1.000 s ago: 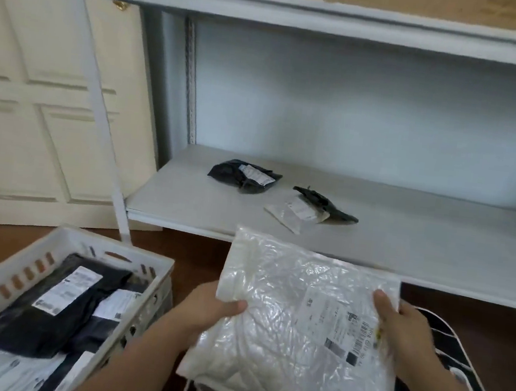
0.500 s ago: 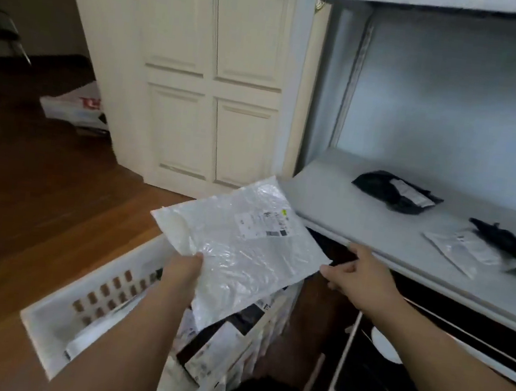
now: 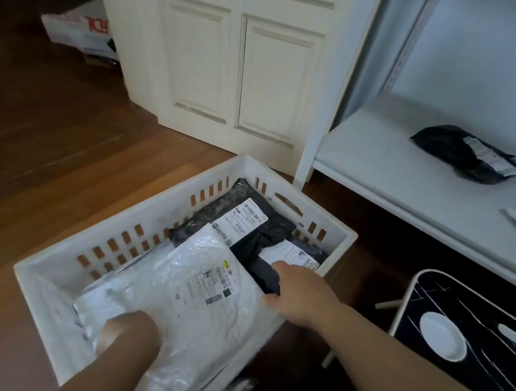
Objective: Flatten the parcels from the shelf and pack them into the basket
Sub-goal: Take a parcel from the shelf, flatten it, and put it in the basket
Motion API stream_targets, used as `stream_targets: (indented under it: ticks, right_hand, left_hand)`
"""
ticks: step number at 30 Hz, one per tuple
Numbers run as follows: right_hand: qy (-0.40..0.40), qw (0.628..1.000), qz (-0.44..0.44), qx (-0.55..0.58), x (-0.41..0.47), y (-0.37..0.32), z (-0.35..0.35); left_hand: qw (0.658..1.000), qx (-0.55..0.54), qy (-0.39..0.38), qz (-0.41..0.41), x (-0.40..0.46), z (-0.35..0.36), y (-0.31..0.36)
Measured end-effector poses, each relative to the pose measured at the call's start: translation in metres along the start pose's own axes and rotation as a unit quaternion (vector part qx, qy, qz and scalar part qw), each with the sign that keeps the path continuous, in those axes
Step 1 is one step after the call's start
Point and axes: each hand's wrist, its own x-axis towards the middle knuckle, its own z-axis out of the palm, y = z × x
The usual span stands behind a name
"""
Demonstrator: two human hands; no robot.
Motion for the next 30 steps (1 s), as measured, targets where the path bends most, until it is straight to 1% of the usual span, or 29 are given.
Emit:
stream_targets:
  ticks: [2, 3, 4, 5, 6, 7, 8, 10, 13, 16, 19, 21, 22, 23, 24, 27, 30]
  right_hand:
    - [-0.001, 0.998, -0.008, -0.055, 0.005, 0.002, 0.004]
    - [0.004, 0.996, -0.014, -0.087, 0.007, 0.002, 0.005]
    - [0.011, 0.993, -0.018, -0.116, 0.009, 0.002, 0.006]
    - [0.018, 0.990, -0.021, -0.139, 0.011, 0.003, 0.006]
    - [0.021, 0.988, -0.022, -0.152, 0.012, 0.003, 0.007]
    - [0.023, 0.987, -0.023, -0.159, 0.014, 0.004, 0.008]
    - [0.024, 0.986, -0.026, -0.163, 0.015, 0.005, 0.008]
    - [0.017, 0.986, -0.027, -0.163, 0.016, 0.009, 0.010]
    - [0.008, 0.989, -0.026, -0.148, 0.016, 0.014, 0.015]
    - [0.009, 0.992, -0.032, -0.118, 0.016, 0.016, 0.016]
    - [0.025, 0.995, -0.037, -0.085, 0.012, 0.019, 0.012]
    - [0.049, 0.996, -0.035, -0.061, 0.007, 0.023, 0.006]
    - [0.069, 0.996, -0.029, -0.049, 0.003, 0.028, 0.000]
    - [0.089, 0.995, -0.020, -0.039, -0.002, 0.034, -0.005]
    - [0.106, 0.994, -0.004, -0.029, -0.010, 0.043, -0.013]
    - [0.140, 0.989, 0.043, -0.017, -0.033, 0.067, -0.026]
    - [0.158, 0.983, 0.098, -0.003, -0.068, 0.105, -0.039]
  left_hand:
    - [0.992, 0.120, -0.047, 0.014, -0.005, -0.022, 0.016]
    - [0.984, 0.168, -0.042, 0.042, -0.007, -0.034, 0.027]
    - [0.975, 0.207, -0.001, 0.085, -0.006, -0.047, 0.038]
    - [0.971, 0.199, 0.042, 0.128, -0.003, -0.055, 0.046]
    - [0.965, 0.166, 0.079, 0.189, 0.000, -0.059, 0.053]
    - [0.963, 0.120, 0.084, 0.227, 0.003, -0.060, 0.055]
    - [0.964, 0.060, 0.046, 0.256, 0.003, -0.059, 0.056]
    - [0.963, 0.017, -0.046, 0.264, 0.006, -0.041, 0.053]
    - [0.969, 0.002, -0.109, 0.220, 0.009, 0.004, 0.046]
    - [0.975, 0.029, -0.117, 0.189, 0.006, 0.020, 0.048]
    - [0.972, 0.051, -0.137, 0.183, 0.009, 0.009, 0.054]
    - [0.968, 0.088, -0.147, 0.182, 0.012, -0.010, 0.062]
    - [0.966, 0.115, -0.137, 0.189, 0.009, -0.028, 0.069]
    - [0.965, 0.128, -0.104, 0.205, 0.005, -0.045, 0.077]
    - [0.961, 0.133, -0.051, 0.235, 0.002, -0.063, 0.089]
    - [0.940, 0.097, 0.101, 0.312, -0.025, -0.117, 0.121]
    - [0.903, 0.059, 0.177, 0.387, -0.065, -0.156, 0.168]
